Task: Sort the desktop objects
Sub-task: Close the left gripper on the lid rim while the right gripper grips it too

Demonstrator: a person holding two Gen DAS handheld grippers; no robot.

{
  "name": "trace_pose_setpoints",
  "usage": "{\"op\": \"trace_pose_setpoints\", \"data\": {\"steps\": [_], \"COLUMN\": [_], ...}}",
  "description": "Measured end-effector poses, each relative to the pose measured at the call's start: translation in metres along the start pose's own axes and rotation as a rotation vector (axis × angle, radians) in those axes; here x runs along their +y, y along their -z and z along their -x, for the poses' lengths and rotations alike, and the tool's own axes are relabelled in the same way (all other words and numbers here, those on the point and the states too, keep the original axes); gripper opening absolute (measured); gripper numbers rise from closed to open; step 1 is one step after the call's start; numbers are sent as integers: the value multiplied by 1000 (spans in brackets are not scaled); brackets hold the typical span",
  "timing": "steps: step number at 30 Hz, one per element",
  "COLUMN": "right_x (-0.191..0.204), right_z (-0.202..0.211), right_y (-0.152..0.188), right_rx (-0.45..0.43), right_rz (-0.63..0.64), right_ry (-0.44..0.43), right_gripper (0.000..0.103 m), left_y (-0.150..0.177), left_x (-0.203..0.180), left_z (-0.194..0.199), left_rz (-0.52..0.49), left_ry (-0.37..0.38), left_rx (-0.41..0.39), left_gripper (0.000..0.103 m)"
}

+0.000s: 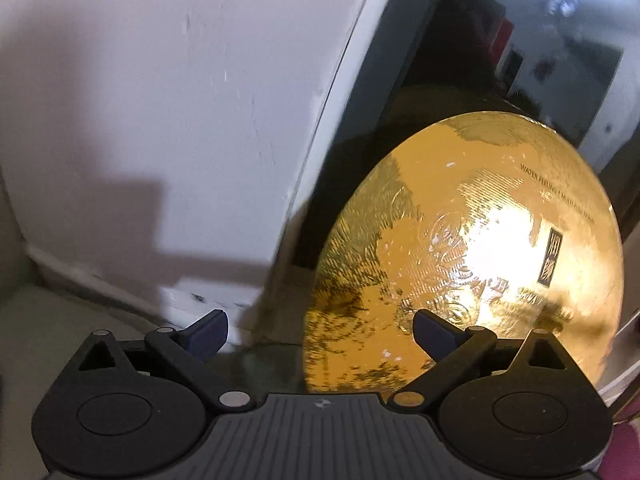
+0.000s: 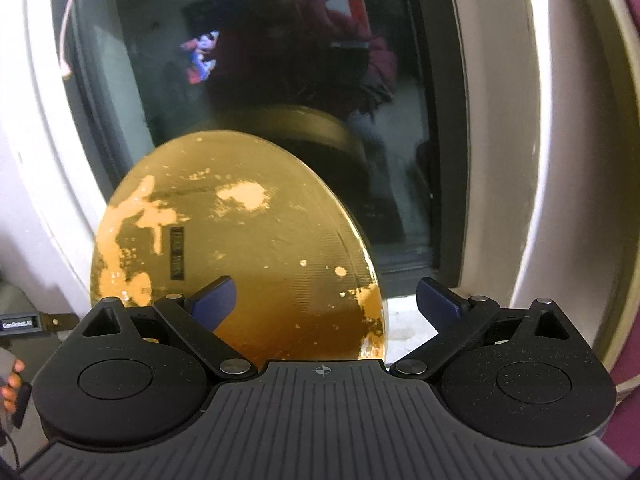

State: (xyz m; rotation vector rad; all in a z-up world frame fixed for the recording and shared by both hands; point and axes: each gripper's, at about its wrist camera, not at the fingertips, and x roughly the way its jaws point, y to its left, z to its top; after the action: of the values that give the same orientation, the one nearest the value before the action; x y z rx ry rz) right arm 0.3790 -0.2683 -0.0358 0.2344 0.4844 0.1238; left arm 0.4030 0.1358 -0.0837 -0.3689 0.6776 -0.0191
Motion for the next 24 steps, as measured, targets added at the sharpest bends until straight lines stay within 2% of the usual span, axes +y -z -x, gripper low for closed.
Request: {"op": "trace_pose_setpoints", "data": {"steps": [2, 6, 16, 21, 24], "right_x": [-4, -8, -8, -11, -12], "right_z": [-9, -26, -56, -61, -65], "right_y": [2, 7, 14, 16, 19], "right_rx": [-4, -60, -110, -129, -132], "right_rz": [-9, 3, 30, 7, -13], "right_ry": [-3, -6, -42, -96, -100], "right_gripper": [99, 100, 101, 103, 103], "left_y": [3, 10, 18, 17, 18], "left_x": [8, 20, 15, 4, -5], "left_z": [-9, -23, -44, -48, -47], "left_rz": [49, 125, 70, 31, 9], "left_ry": [50, 85, 171, 221, 211], "left_rx": [-14, -31, -60, -68, -79], "left_gripper": [100, 101, 102, 103, 103]}}
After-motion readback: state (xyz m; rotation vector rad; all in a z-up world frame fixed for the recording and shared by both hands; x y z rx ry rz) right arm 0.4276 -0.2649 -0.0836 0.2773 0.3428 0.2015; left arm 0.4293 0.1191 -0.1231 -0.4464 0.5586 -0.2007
